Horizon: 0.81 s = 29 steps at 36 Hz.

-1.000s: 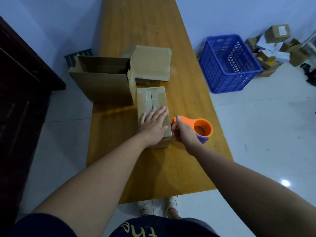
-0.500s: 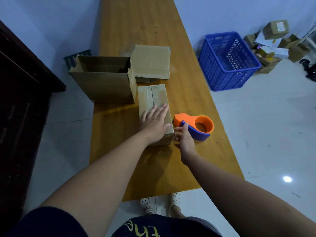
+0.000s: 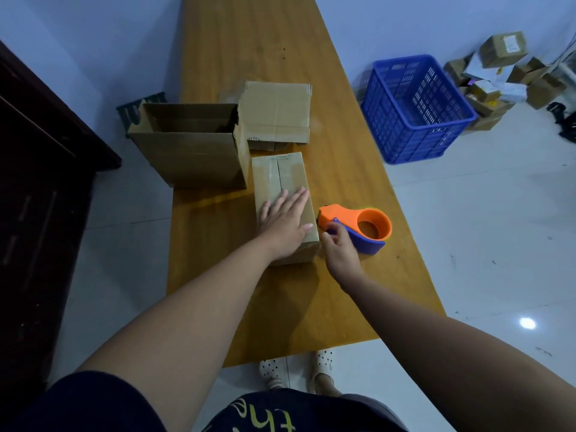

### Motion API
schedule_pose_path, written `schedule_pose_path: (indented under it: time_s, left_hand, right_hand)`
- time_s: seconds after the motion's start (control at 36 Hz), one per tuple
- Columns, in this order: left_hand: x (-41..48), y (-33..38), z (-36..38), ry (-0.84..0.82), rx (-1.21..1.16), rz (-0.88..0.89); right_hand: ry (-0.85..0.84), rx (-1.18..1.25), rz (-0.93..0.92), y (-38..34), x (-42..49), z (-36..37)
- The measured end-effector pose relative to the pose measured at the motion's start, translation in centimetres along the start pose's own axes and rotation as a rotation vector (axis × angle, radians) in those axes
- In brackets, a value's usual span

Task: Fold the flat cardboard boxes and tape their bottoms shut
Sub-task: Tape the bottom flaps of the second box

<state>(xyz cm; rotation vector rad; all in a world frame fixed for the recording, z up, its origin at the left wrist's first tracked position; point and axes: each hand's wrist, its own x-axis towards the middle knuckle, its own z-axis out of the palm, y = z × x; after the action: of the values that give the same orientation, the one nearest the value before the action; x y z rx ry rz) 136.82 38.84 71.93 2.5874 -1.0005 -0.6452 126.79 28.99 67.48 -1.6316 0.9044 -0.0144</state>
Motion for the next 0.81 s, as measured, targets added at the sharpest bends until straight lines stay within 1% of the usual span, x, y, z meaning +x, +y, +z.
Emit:
schedule_pose_path:
  time_s: [0.03,0.06,0.08,0.17,0.19,0.22,0.28,0.31,0.33,0.36,0.42,0.44,0.47,0.53,0.56,0.64,0.69,0.75,0.81]
  left_hand:
    - [0.0,0.0,-0.1,-0.006,-0.024,0.003]
    - [0.0,0.0,-0.3,-0.012,-0.052,0.004]
    - [-0.1,0.1,-0.5,-0.018,-0.085,-0.001]
    - [-0.1,0.3,-1.2,-0.026,-0.252,-0.073]
    - [-0.1,0.1,-1.4,-0.029,-0.349,-0.1]
    - [-0.1,-0.1,-1.7,-0.033,-0.469,-0.112]
    - [-0.5,-0.4,-2.2,-0.001,-0.751,-0.093]
    - [-0.8,-0.5,-2.5,0.055,-0.863,-0.092]
    - [-1.1,-0.7,-2.8,0.143,-0.937,-0.112]
    - [-1.5,-1.1,-3.0,0.255,-0.963,-0.143]
    - [-2.6,-2.0,-2.7,0.471,-0.831,-0.207]
    - [-3.3,-2.6,-2.4,0.54,-0.744,-0.23]
    - [-3.9,-3.3,-1.9,0.574,-0.69,-0.259]
    - [-5.2,-4.4,-0.9,0.55,-0.681,-0.344]
    - [-5.8,-4.6,-0.5,0.496,-0.698,-0.401]
    - [-7.2,-4.3,0.3,0.262,-0.729,-0.541]
    - [-7.9,-3.9,0.6,0.186,-0.812,-0.57]
    - [-8.6,-3.4,0.9,0.144,-0.955,-0.58]
    - [-8.8,-3.1,1.2,0.09,-1.05,-0.562]
  right_hand:
    - [0.062,-0.029,-0.061,-0.5,0.0,-0.3]
    - [0.087,-0.064,-0.139,-1.1,-0.1,-0.6]
    - [0.078,-0.134,-0.234,-1.9,-0.2,-1.0]
    - [-0.03,-0.478,-0.585,-3.6,-0.4,-1.7]
    - [-0.076,-0.571,-0.689,-3.6,-0.2,-1.7]
    - [-0.12,-0.653,-0.756,-3.5,-0.1,-1.7]
    - [-0.182,-0.76,-0.774,-3.3,-0.1,-1.7]
    - [-0.201,-0.793,-0.759,-3.5,-0.1,-1.8]
    - [-0.22,-0.831,-0.744,-3.8,-0.1,-1.9]
    - [-0.233,-0.872,-0.737,-4.1,-0.1,-2.0]
    - [-0.234,-0.93,-0.74,-4.4,0.0,-2.2]
    - [-0.22,-0.944,-0.745,-4.4,0.1,-2.1]
    - [-0.206,-0.954,-0.748,-4.3,0.1,-2.1]
    - [-0.199,-0.97,-0.745,-3.8,0.1,-1.8]
    - [-0.198,-0.974,-0.74,-3.6,0.1,-1.7]
    - [-0.196,-0.987,-0.718,-3.5,0.0,-1.6]
    - [-0.205,-0.996,-0.714,-3.5,-0.1,-1.7]
    - [-0.221,-0.994,-0.706,-3.7,-0.1,-2.0]
    - [-0.232,-1.001,-0.695,-4.0,-0.2,-2.2]
